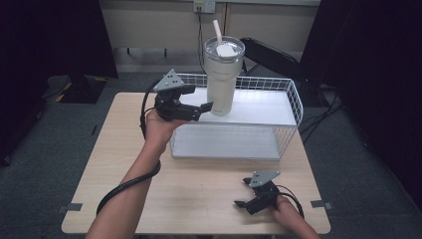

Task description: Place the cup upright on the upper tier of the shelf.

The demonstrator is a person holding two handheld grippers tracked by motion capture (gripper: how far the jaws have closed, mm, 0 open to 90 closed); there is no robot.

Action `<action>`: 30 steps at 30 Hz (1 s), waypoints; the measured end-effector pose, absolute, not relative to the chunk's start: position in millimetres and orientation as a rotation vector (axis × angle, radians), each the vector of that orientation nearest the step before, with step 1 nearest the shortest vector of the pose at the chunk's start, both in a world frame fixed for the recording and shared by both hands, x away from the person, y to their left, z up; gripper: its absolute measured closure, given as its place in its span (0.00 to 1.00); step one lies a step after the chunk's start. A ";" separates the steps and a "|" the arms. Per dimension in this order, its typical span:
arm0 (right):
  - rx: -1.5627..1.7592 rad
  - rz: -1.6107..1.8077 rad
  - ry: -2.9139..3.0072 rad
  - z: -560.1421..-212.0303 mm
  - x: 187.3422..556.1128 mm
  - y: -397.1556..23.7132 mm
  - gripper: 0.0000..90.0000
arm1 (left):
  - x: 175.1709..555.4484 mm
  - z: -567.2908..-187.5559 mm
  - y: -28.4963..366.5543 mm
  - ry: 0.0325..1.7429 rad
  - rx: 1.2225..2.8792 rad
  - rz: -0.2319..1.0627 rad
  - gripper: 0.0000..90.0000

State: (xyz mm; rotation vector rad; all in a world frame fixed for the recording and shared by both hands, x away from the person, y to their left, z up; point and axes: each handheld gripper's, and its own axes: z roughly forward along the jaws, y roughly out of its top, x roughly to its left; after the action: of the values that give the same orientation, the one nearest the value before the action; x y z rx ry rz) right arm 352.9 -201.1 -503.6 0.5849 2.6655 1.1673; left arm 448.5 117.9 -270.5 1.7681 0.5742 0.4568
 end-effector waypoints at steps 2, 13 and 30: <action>0.585 1.168 2.665 -503.7 352.9 -201.1 0.13 | 444.7 -272.9 120.8 0.574 1.769 0.455 0.17; 0.585 1.168 2.665 -503.7 352.9 -201.1 0.13 | 422.6 -283.8 137.1 0.577 1.777 0.442 0.17; 0.585 1.168 2.665 -503.7 352.9 -201.1 0.13 | 384.8 -314.3 167.7 0.582 1.773 0.403 0.17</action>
State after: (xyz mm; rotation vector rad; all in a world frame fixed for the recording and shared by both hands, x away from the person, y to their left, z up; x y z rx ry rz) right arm 352.9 -201.1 -503.7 0.5852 2.6653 1.1678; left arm 384.8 167.7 -314.3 1.7727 0.5824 0.4028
